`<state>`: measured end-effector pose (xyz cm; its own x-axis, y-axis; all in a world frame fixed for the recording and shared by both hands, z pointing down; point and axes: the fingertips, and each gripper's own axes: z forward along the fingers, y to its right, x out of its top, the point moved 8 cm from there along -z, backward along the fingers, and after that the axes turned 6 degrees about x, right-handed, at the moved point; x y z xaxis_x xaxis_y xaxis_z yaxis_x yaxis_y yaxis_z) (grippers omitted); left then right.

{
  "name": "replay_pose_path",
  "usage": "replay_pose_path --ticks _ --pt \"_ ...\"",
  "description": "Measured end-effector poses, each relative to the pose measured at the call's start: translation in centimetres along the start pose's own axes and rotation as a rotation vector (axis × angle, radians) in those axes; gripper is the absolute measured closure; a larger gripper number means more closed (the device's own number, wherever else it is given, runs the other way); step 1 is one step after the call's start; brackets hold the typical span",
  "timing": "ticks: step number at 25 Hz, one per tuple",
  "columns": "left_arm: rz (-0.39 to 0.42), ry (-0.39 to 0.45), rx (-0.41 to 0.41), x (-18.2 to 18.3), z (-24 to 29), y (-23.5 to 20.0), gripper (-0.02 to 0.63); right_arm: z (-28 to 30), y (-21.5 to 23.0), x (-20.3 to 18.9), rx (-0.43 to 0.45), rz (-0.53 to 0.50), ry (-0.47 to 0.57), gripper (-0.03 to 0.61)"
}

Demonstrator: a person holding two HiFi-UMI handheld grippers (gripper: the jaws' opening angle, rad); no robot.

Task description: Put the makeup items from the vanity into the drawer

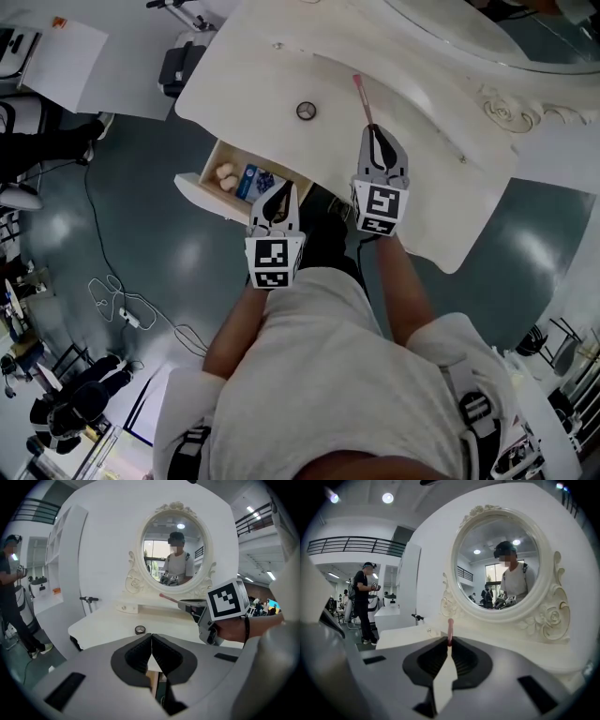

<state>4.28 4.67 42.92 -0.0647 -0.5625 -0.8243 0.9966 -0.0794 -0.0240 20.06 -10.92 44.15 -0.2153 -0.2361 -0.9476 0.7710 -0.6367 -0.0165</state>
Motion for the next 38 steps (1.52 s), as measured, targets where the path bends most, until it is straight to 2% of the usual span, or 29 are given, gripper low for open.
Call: replay_pose_path --ticks 9,26,38 --pt "-0.044 0.002 0.071 -1.0 -1.6 -2.8 0.607 1.4 -4.7 0.7 0.119 -0.021 0.009 0.543" --pt "-0.109 0.002 0.147 -2.8 -3.4 -6.3 0.607 2.4 -11.2 1.0 0.278 -0.076 0.008 0.542" --pt "-0.202 -0.010 0.181 -4.8 -3.7 -9.3 0.607 3.1 -16.7 -0.3 0.483 -0.165 -0.052 0.543"
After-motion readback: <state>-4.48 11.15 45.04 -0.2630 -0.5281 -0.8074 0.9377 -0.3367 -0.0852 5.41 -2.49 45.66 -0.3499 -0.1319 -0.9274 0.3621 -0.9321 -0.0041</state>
